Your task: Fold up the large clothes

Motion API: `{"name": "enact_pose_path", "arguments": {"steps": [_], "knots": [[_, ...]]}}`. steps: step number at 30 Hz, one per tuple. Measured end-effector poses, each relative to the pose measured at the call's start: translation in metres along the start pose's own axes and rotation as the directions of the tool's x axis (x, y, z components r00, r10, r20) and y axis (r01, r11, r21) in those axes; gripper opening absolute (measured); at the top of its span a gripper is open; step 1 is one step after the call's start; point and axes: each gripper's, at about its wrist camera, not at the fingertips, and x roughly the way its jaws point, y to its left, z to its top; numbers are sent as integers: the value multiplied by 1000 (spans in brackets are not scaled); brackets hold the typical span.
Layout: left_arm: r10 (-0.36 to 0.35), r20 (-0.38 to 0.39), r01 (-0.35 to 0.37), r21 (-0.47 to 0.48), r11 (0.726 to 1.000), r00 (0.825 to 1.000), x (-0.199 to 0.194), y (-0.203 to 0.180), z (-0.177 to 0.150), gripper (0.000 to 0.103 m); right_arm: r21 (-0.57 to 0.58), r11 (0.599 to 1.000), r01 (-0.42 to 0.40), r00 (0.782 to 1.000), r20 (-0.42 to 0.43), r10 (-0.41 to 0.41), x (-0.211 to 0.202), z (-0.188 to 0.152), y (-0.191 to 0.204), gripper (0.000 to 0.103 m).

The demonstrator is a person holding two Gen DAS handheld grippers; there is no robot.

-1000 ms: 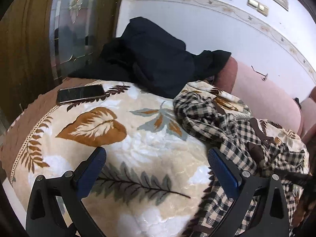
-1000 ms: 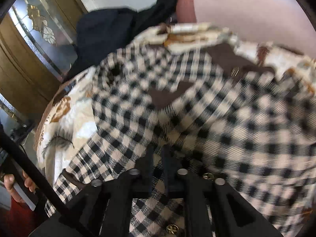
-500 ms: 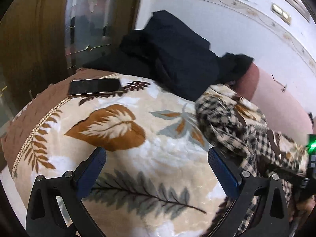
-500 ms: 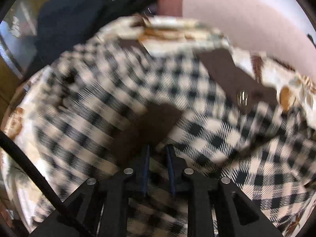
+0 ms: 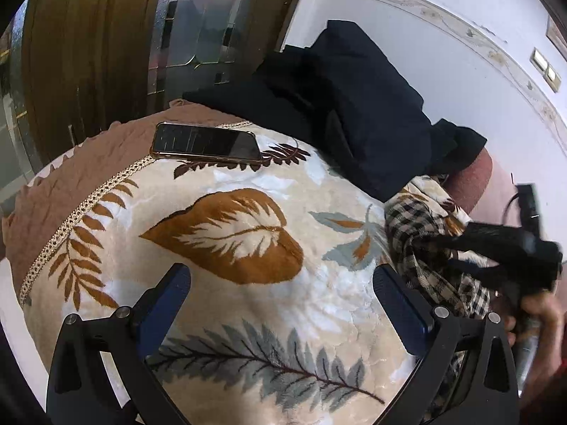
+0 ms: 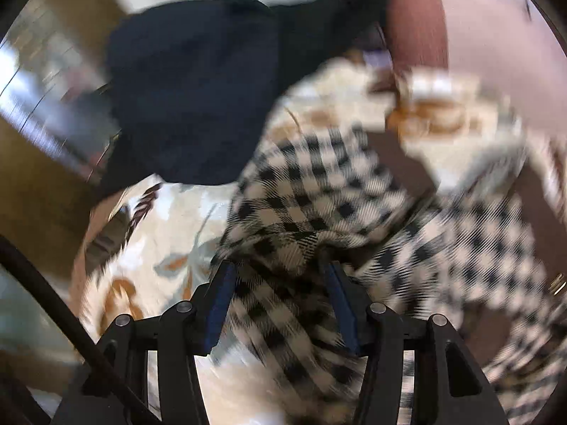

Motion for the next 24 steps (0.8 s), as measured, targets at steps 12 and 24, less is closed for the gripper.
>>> {"name": "enact_pose_path", "arguments": {"steps": [12, 24], "knots": [[140, 76, -123, -195, 973, 987, -11, 64, 21, 103, -471, 874, 118, 978, 206, -21, 5, -30, 145, 5], [130, 123, -105, -190, 976, 984, -9, 77, 34, 103, -559, 799, -220, 966, -13, 258, -43, -85, 155, 48]]}}
